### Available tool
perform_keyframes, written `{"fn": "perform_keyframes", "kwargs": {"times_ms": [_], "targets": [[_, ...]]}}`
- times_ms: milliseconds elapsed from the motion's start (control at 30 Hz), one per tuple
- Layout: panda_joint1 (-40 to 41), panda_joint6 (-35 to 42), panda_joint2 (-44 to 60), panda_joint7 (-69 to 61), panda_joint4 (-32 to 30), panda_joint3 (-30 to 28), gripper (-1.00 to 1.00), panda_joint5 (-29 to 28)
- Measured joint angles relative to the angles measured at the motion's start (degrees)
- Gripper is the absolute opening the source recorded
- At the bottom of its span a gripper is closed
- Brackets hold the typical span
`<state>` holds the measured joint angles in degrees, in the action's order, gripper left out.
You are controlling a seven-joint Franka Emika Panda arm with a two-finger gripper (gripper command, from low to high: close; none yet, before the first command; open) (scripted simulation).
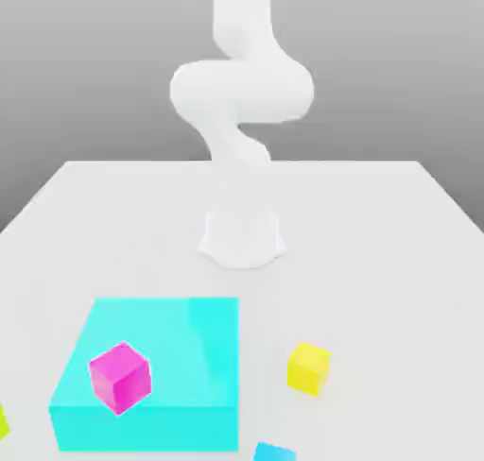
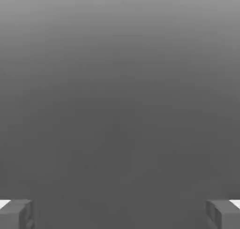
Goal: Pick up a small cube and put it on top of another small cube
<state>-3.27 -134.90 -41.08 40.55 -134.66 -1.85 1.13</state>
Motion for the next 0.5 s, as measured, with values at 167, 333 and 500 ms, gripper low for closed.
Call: {"fn": "perform_keyframes", "kwargs": {"times_ms": [167, 333, 500], "targets": [[-7.09, -7.09, 11.28, -12.43, -6.42, -3.54, 0.0, 2.81], [-12.91, -13.8, 21.97, -23.99, -12.54, -5.57, 0.0, 5.23], [-16.61, -20.51, 32.38, -34.6, -18.62, -5.45, 0.0, 6.46]]}}
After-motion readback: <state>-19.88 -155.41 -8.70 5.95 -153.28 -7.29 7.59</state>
